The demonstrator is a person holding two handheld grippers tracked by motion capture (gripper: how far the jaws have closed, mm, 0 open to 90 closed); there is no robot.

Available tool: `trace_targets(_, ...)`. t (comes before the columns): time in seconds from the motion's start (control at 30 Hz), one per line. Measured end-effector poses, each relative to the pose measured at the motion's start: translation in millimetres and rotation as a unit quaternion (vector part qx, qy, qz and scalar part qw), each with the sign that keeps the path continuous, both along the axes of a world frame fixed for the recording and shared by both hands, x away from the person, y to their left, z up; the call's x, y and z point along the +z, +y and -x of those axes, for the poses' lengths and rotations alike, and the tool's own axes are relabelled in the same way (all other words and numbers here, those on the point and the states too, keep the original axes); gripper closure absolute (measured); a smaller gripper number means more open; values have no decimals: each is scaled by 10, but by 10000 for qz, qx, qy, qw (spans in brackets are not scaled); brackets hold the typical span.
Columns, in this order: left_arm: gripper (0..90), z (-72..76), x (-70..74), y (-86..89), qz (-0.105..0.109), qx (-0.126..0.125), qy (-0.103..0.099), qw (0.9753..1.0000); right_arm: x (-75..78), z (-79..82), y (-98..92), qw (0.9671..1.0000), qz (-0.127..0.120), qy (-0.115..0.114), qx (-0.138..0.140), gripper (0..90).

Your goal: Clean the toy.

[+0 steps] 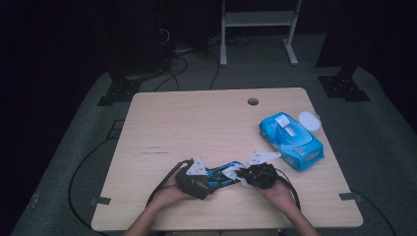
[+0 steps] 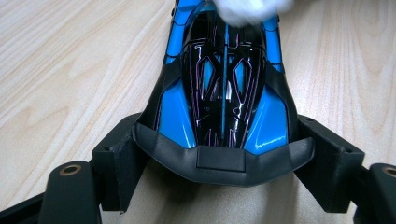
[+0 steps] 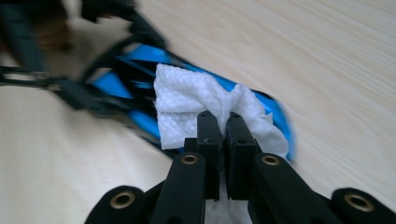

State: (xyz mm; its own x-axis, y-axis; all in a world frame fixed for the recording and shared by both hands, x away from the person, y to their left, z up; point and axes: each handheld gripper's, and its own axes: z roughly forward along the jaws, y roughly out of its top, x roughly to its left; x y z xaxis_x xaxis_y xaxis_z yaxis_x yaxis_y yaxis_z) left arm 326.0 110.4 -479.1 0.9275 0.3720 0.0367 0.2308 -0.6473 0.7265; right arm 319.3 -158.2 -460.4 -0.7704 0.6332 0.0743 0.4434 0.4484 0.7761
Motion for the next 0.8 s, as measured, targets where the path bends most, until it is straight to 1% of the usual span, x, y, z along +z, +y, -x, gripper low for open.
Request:
trace_targets(0.03,238,-1,2,5,-20,-18,-6,10000,-10,-32,-59,9998,103,21,-167,857)
trace_targets(0.07,238,0,3,7,-23,-22,-5,10000,-17,-48,-94,9996,135,62,-244,857)
trace_targets(0.13,238,3,3,6,-21,-21,-4,10000,-32,-65,-161,9991,-65,257,-340,857)
trace_targets(0.17,238,5,5,5,-26,-21,0,10000,-28,-48,-157,9992,-41,234,-322,857)
trace_targets(0.2,238,7,5,6,-23,-24,3,10000,-22,-27,-137,9993,-92,226,-269,857)
trace_targets(0.23,239,6,4,6,-11,-26,9,10000,-13,-13,-121,9992,-251,264,-162,857)
trace_targets(0.27,239,7,4,7,-10,-31,11,10000,-3,1,-96,9989,-352,298,-66,856)
trace_targets(0.33,239,11,7,8,-18,-38,10,10000,4,20,-42,9990,-349,268,68,854)
trace_targets(0.4,240,19,6,7,-3,-43,-1,10000,4,24,-31,9991,-320,281,89,854)
trace_targets(0.47,240,33,4,3,15,-43,1,10000,9,16,-55,9994,-232,260,20,854)
trace_targets(0.5,240,33,5,5,0,-56,-3,10000,8,6,-78,9995,-167,243,-87,854)
trace_targets(0.6,240,33,5,10,-2,-82,8,10000,-3,-30,-125,9990,-139,317,-268,855)
trace_targets(0.67,240,32,5,9,5,-96,17,10000,20,-10,-82,9993,-191,288,-172,855)
trace_targets(0.73,241,29,1,5,30,-114,17,9999,75,20,33,9996,-220,183,9,855)
trace_targets(0.8,241,30,-1,2,46,-117,23,9999,135,14,172,9996,-217,50,189,855)
